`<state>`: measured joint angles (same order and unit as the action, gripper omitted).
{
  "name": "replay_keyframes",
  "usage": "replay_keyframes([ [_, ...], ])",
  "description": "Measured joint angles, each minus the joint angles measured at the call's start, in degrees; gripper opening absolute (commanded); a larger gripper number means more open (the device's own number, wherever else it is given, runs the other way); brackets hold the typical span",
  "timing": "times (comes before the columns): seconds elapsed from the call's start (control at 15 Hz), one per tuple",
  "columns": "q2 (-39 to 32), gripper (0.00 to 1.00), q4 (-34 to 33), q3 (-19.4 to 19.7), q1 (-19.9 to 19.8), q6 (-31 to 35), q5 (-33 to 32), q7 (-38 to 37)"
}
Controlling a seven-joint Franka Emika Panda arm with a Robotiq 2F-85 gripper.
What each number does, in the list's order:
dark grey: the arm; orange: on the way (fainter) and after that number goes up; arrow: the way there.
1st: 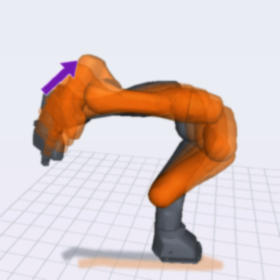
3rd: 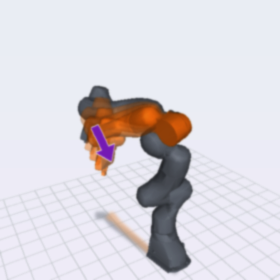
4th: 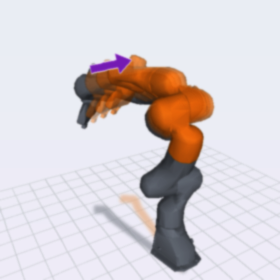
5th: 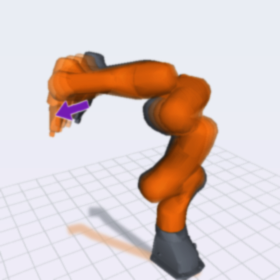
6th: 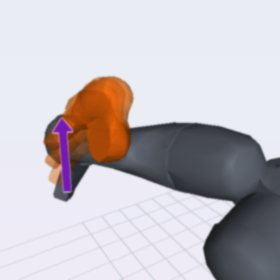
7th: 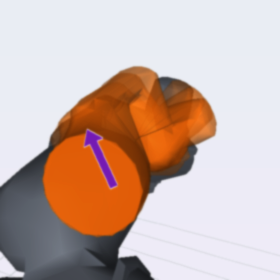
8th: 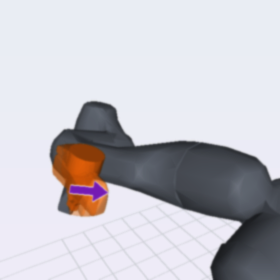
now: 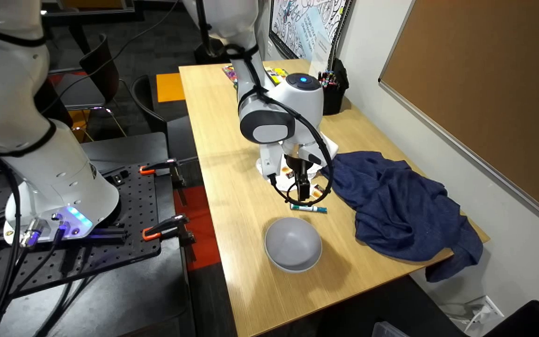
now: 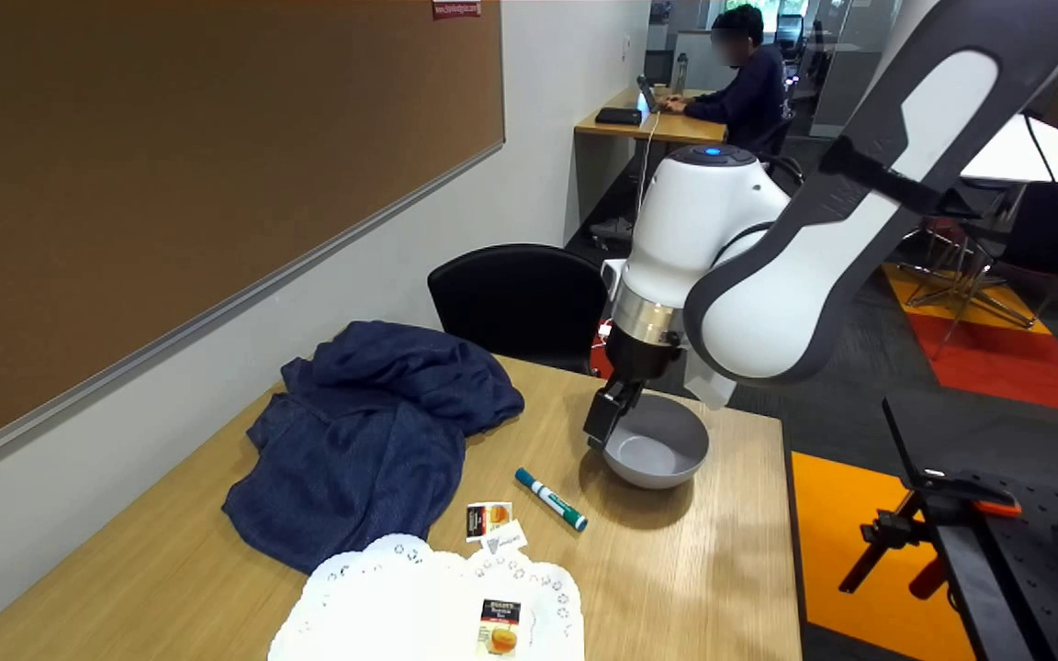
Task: Put the marker in the bowl
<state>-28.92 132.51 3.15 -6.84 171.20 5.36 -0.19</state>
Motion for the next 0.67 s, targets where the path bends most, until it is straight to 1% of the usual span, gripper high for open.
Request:
replay_keyframes([
  [0.13,-2.1,1.0,-1.5,-2.6,-1.9,2.2,0.9,0.0],
  [0.27,-4.6,1.0,-3.4,-3.7,-2.8,3.9,1.1,0.0],
  [0.67,-12.9,1.0,-10.3,-3.9,-3.2,4.6,1.1,0.0],
])
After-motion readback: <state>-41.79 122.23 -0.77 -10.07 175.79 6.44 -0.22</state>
